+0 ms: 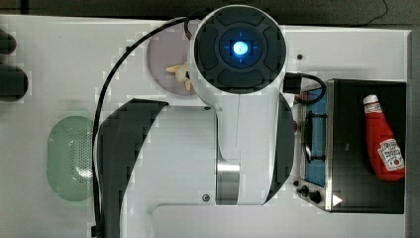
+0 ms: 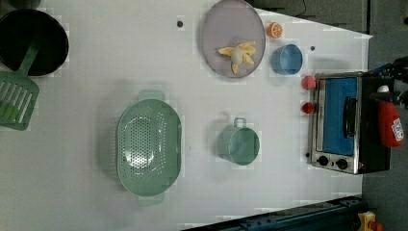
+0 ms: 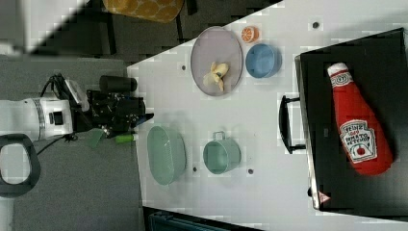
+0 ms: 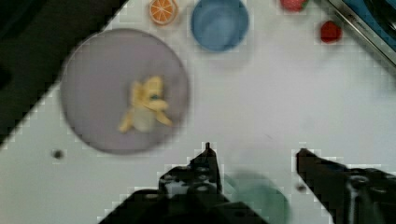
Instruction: Pick banana from plate and place on table.
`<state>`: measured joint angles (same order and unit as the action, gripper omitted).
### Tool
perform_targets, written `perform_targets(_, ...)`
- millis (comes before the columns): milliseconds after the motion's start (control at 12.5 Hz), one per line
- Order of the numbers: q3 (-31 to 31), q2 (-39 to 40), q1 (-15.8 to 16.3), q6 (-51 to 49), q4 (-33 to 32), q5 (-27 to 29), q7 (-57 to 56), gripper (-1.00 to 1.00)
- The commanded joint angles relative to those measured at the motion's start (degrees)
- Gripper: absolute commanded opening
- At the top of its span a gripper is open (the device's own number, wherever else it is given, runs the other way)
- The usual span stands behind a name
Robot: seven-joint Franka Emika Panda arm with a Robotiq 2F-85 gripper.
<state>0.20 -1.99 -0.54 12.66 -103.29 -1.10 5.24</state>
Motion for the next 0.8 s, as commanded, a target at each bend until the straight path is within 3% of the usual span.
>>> perform_targets(80, -1.4, -26.6, -0.6, -12.8, -16.5, 1.5, 5.2, 0.59)
perform_targets(240, -1.3, -26.6, -0.5, -12.4, -16.4, 1.5, 5.2, 0.99)
perform_targets(480, -0.3, -24.4, 0.0, -6.4, -16.3, 1.6, 5.3, 1.0)
perform_targets(800, 2.7, -14.6, 0.6, 0.2, -13.5, 1.6, 6.5, 1.0)
